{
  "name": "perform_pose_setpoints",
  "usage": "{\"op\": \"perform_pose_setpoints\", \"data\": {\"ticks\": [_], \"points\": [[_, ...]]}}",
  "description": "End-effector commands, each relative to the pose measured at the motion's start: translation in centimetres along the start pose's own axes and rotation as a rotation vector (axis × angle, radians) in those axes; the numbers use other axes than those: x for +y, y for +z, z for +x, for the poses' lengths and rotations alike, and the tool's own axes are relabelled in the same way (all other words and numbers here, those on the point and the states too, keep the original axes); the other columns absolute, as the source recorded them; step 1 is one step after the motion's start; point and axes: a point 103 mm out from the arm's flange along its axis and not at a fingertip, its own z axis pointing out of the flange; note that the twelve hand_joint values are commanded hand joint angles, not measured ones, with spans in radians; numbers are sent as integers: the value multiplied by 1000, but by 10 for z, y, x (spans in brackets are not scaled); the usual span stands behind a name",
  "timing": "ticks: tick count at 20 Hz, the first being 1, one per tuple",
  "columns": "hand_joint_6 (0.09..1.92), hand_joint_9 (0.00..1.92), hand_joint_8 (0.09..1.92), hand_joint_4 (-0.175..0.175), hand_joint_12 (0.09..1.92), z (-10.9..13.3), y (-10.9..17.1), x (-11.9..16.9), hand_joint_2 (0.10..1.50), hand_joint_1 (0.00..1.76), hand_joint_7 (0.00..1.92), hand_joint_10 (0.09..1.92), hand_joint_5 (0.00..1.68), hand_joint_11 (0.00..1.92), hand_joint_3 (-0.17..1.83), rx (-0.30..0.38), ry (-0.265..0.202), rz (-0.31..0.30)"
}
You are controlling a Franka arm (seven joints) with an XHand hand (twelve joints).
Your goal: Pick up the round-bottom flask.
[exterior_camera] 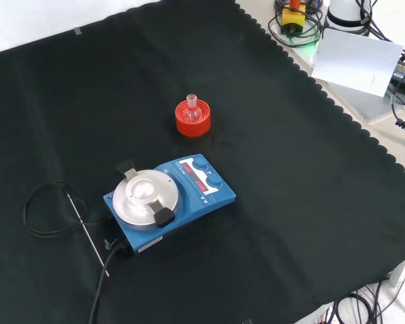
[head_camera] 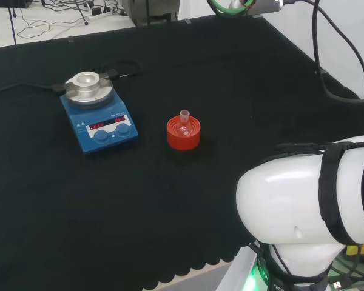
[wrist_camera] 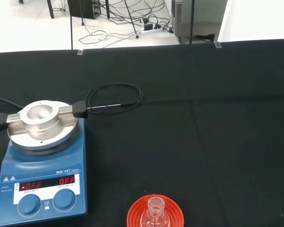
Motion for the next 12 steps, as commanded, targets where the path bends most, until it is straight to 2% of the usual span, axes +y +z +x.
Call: {"op": "perform_pose_setpoints", "data": {"ticks": [1,4,8,12], "points": [[238,212,546,3,1340,0,0,0,1135,131,38,639,219,0,435,-8,-1,-7],[142,192,512,14,1322,5,1,1,1247,13,29,627,206,0,378,-19,-2,-11],[126,190,507,16,1322,7,1,2,1263,0,29,625,207,0,367,-20,2,-9],[122,191,506,15,1323,-2,12,9,1265,0,30,625,210,0,363,-4,19,15]]}}
